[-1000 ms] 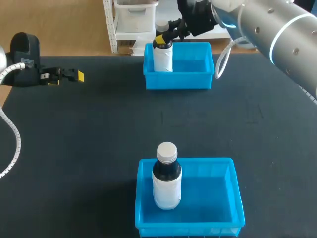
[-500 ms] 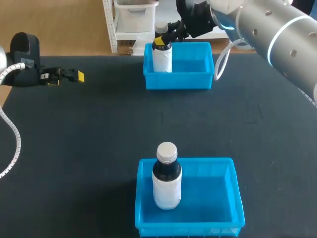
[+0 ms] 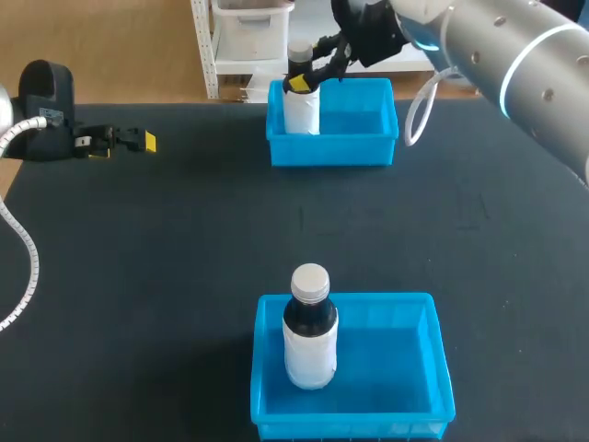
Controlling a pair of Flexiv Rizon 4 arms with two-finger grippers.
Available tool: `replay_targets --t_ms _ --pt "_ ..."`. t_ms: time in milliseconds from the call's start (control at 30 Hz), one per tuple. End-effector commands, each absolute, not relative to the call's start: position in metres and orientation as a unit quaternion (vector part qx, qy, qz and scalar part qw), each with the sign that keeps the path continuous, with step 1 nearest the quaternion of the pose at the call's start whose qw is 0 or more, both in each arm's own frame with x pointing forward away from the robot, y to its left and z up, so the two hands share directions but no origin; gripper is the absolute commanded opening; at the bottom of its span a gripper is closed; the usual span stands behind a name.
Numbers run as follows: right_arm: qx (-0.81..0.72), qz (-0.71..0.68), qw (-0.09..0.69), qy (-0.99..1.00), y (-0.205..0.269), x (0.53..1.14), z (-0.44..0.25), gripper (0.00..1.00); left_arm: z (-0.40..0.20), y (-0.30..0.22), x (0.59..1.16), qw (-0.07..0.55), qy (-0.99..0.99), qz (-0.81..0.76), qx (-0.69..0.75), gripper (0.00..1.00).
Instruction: Pick up the bottle, and place it in the far bin if it is heavy, or in the near bin if it is light.
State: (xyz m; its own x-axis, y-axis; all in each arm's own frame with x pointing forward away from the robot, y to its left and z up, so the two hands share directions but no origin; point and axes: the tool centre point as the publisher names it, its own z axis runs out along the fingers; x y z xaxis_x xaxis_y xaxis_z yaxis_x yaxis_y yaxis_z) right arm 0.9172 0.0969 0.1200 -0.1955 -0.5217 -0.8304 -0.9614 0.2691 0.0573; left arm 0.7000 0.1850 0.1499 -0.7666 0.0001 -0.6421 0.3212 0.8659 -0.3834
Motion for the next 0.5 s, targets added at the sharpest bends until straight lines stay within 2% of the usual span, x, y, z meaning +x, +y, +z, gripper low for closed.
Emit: replay_targets --t_ms 33,500 --pt "-0.549 0.36 0.31 0.687 0.076 0.913 0.128 1.0 0.15 0.185 0.7 0.33 0.908 -0.243 0.088 1.0" --pt "-0.53 0.324 0.322 0.715 0.0 0.859 0.152 1.0 0.15 0.185 0.7 0.33 0.908 -0.243 0.088 1.0"
